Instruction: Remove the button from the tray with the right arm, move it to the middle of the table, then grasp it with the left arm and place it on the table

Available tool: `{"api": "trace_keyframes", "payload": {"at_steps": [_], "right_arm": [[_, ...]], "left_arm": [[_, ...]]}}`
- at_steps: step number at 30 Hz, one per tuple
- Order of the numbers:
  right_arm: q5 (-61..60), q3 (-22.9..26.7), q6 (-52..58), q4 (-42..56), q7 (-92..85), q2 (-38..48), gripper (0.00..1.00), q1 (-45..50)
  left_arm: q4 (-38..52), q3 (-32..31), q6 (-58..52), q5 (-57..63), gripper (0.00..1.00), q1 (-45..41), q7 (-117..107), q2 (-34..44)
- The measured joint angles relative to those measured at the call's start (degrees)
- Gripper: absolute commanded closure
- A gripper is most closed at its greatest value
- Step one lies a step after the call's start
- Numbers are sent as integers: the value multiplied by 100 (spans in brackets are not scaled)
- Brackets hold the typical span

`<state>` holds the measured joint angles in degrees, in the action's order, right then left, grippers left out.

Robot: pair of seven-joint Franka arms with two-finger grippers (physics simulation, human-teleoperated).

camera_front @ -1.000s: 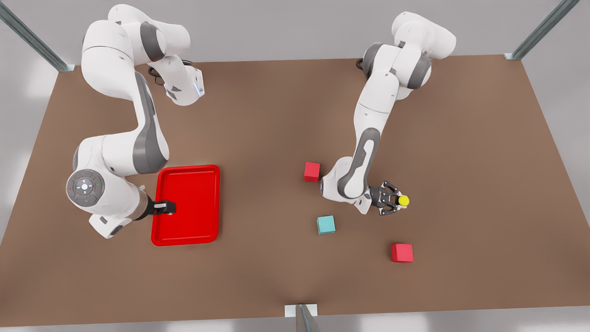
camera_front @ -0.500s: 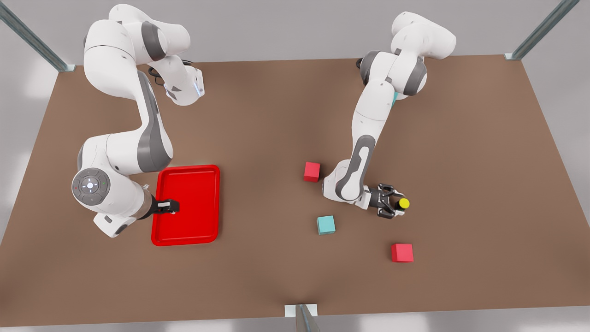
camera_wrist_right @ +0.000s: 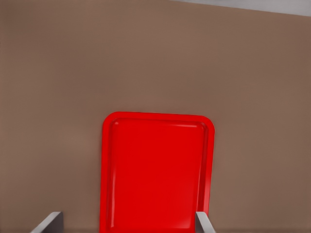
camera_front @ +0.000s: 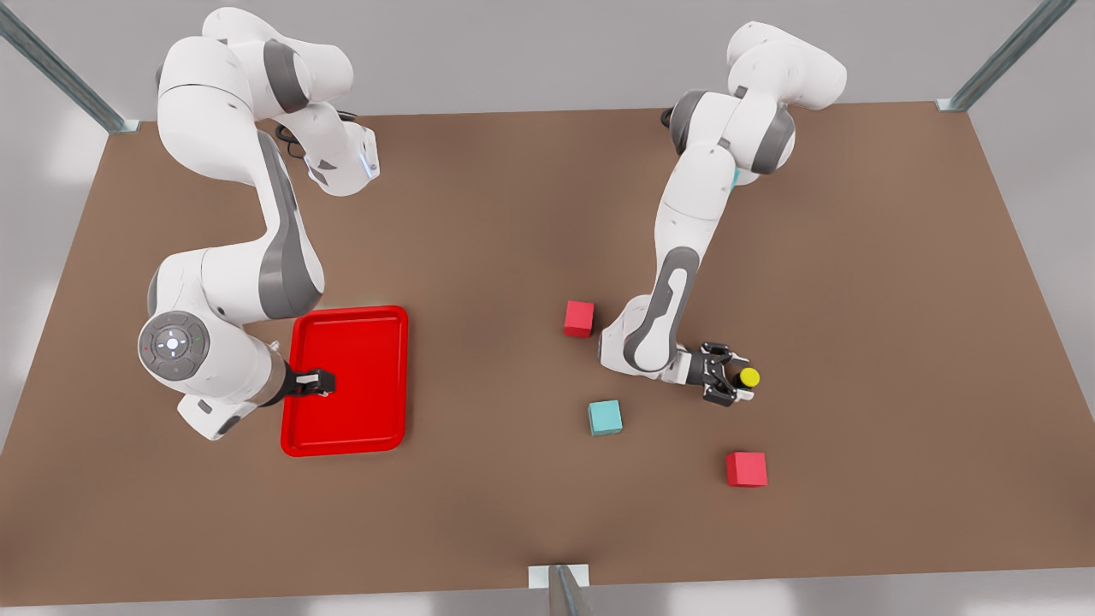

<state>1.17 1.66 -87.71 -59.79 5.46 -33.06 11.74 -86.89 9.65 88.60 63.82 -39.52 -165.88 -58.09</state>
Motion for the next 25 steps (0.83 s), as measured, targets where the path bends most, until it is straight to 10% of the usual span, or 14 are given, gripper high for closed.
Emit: {"api": "trace_keyframes", "payload": {"at_steps": [9, 17, 20, 25], "right_arm": [[-13, 3, -4, 0, 0, 8, 0, 4], [-11, 9, -3, 0, 0, 2, 0, -31], [-15, 15, 6, 0, -3, 14, 0, -114], [-115, 17, 233, -7, 68, 398, 0, -267]], "left_arm": [[-191, -106, -526, -281, 0, -133, 869, 971], [1946, 752, -1643, -5746, 0, 1033, 5747, 3543], [1048, -56, -1816, -5989, 0, 1925, 7437, 5108], [336, -189, -1271, -6078, 0, 2002, 9857, 5186]]}}
